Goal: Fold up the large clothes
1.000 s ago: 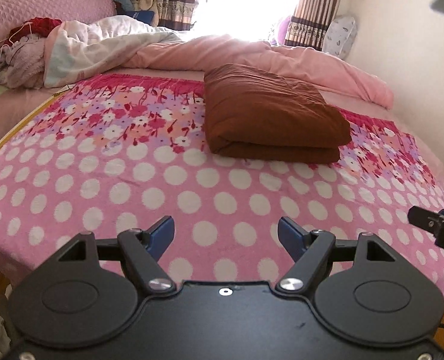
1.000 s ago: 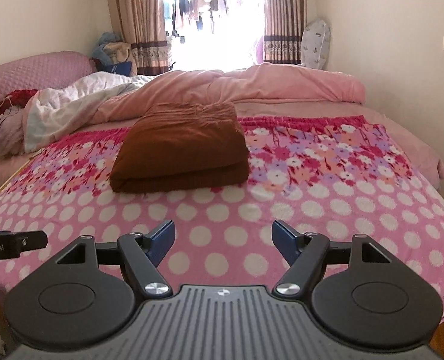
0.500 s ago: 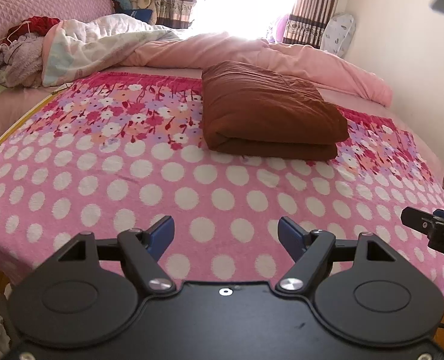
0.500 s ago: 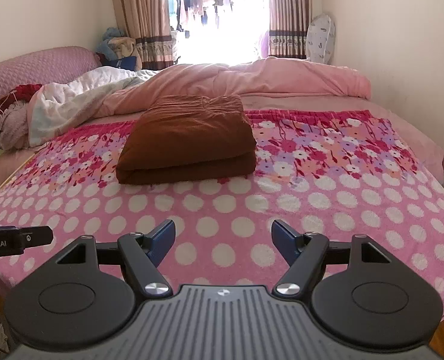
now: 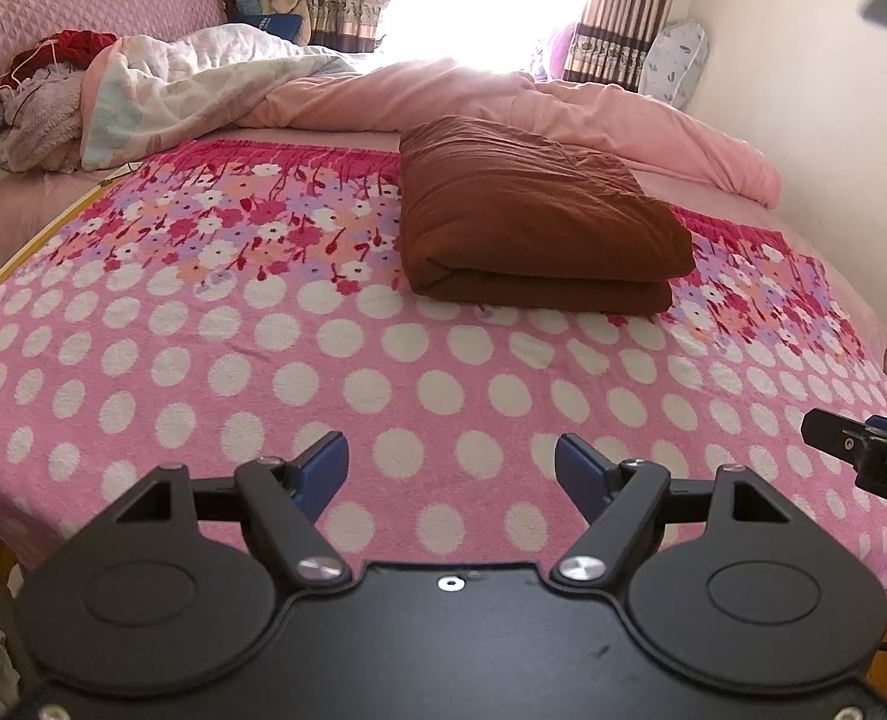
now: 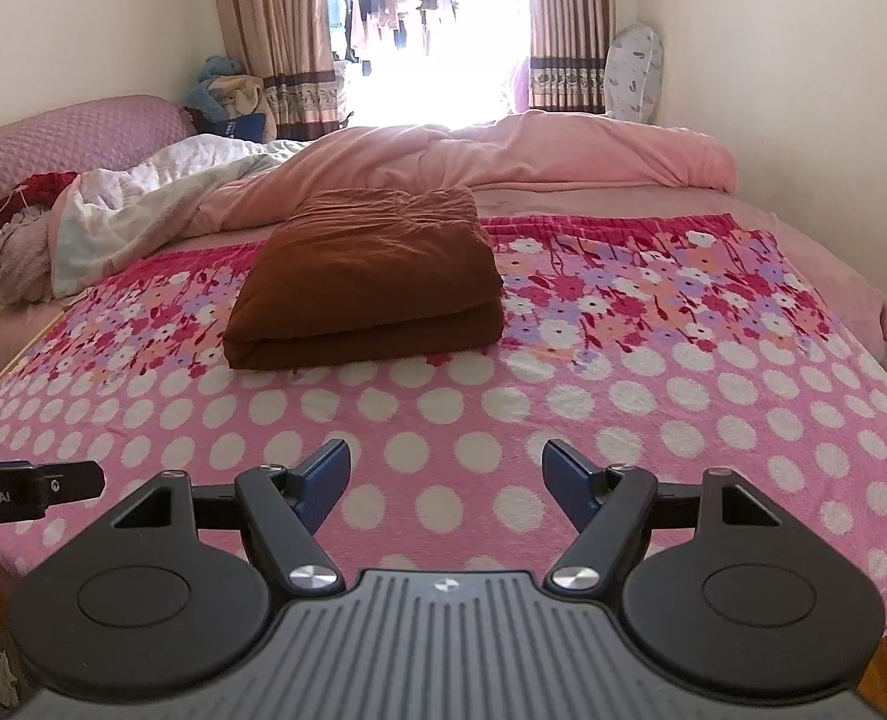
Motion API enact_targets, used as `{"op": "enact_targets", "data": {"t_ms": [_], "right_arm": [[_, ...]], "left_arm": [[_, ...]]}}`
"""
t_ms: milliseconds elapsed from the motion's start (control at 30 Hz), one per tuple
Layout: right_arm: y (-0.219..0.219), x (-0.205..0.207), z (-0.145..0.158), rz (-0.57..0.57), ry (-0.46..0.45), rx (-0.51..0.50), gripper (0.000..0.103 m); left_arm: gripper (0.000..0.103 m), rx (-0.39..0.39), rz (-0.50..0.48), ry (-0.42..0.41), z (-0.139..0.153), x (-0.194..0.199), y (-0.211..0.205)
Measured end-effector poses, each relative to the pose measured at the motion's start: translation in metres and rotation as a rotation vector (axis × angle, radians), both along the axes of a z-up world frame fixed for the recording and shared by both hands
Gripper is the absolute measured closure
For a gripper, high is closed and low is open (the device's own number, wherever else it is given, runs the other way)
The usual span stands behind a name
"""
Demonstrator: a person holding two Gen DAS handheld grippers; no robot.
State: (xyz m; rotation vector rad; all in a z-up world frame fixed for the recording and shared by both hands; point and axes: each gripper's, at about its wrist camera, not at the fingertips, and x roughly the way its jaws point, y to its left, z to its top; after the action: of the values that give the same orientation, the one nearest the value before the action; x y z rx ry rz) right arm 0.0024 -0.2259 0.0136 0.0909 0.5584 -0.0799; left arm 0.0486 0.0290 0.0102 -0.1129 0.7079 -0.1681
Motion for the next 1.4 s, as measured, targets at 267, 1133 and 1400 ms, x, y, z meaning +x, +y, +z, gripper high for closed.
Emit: {"op": "enact_targets", "data": {"t_ms": [267, 1133, 1400], "right_arm": [[0.0, 0.0, 0.0001, 0.0, -0.001, 0.0, 0.017], [0.0012, 0.0011, -0.0002, -0.005, 0.001, 0.002, 0.017], [0.0009, 0.0013, 0.0, -0.004, 0.0, 0.002, 0.017]], "left_arm": [[0.025, -0.001, 0.005, -0.001, -0.0002, -0.0006, 0.0007], [0.025, 0.004, -0.001, -0.001, -0.0007, -0.0005, -0.0011], [0.025, 0.012, -0.011, -0.002, 0.001, 0.0004, -0.0023]]}}
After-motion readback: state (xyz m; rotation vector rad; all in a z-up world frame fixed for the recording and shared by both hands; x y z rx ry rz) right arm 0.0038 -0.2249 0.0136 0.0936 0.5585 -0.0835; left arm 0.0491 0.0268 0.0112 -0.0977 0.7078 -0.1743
